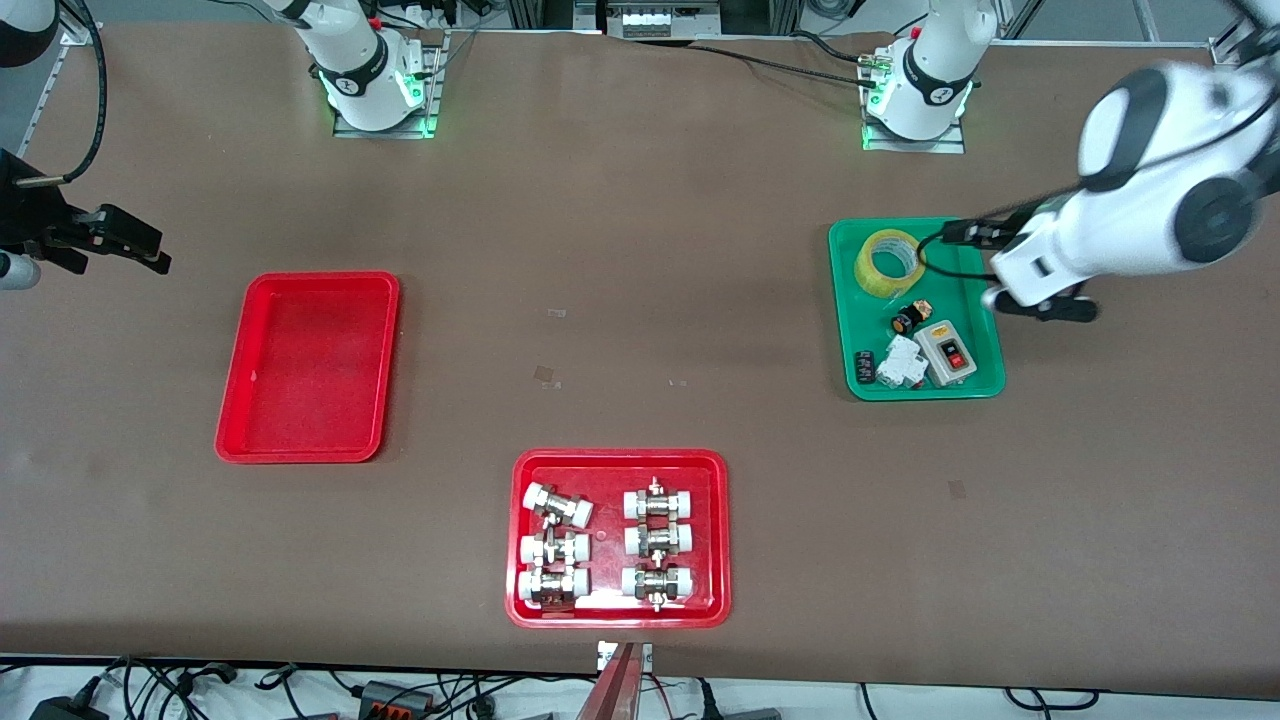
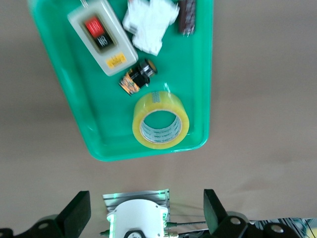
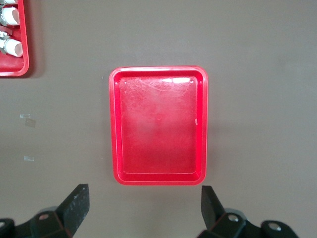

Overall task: Left arm passes tape to right arm into tray
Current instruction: 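Lower the left gripper and grasp the yellow tape roll by its rim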

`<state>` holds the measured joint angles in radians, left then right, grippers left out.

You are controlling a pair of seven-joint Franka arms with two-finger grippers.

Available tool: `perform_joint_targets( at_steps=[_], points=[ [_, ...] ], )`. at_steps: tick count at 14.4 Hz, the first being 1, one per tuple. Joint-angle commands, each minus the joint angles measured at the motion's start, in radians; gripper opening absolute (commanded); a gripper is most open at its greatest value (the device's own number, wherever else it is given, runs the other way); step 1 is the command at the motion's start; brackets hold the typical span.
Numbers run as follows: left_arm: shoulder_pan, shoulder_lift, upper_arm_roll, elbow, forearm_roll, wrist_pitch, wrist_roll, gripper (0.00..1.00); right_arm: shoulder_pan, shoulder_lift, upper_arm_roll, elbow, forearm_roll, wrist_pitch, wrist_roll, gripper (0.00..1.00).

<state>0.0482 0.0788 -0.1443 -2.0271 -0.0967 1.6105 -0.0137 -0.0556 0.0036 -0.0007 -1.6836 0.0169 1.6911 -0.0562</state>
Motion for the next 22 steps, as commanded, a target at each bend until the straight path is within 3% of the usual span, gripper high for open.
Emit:
perform_joint_targets(
  at_steps=[1, 3, 7, 10, 13, 16, 22],
  points=[
    [0.01, -0.042, -0.006, -0.236, -0.028, 0.165, -0.008, 1.0, 0.0, -0.01, 0.004, -0.001, 0.002, -0.011, 0.009, 1.0],
    [0.013, -0.013, -0.006, -0.335, -0.029, 0.273, -0.008, 1.0, 0.0, -0.01, 0.004, -0.001, 0.002, -0.011, 0.012, 1.0],
    [0.048, 0.107, -0.006, -0.351, -0.052, 0.365, -0.005, 1.0, -0.001, -0.008, 0.004, -0.001, 0.002, -0.011, 0.013, 1.0],
    [0.048, 0.139, -0.006, -0.354, -0.055, 0.393, -0.005, 0.99, -0.001, -0.002, 0.004, -0.001, 0.002, -0.008, 0.013, 1.0],
    [0.058, 0.162, -0.006, -0.354, -0.057, 0.414, -0.005, 0.8, -0.003, -0.002, 0.004, -0.001, 0.002, -0.01, 0.013, 1.0],
    [0.061, 0.176, -0.006, -0.354, -0.057, 0.419, -0.005, 0.52, -0.004, -0.002, 0.004, -0.001, 0.003, -0.01, 0.013, 1.0],
    [0.065, 0.19, -0.006, -0.352, -0.057, 0.433, 0.004, 0.2, -0.004, -0.002, 0.004, -0.001, 0.003, -0.01, 0.013, 1.0]
  ],
)
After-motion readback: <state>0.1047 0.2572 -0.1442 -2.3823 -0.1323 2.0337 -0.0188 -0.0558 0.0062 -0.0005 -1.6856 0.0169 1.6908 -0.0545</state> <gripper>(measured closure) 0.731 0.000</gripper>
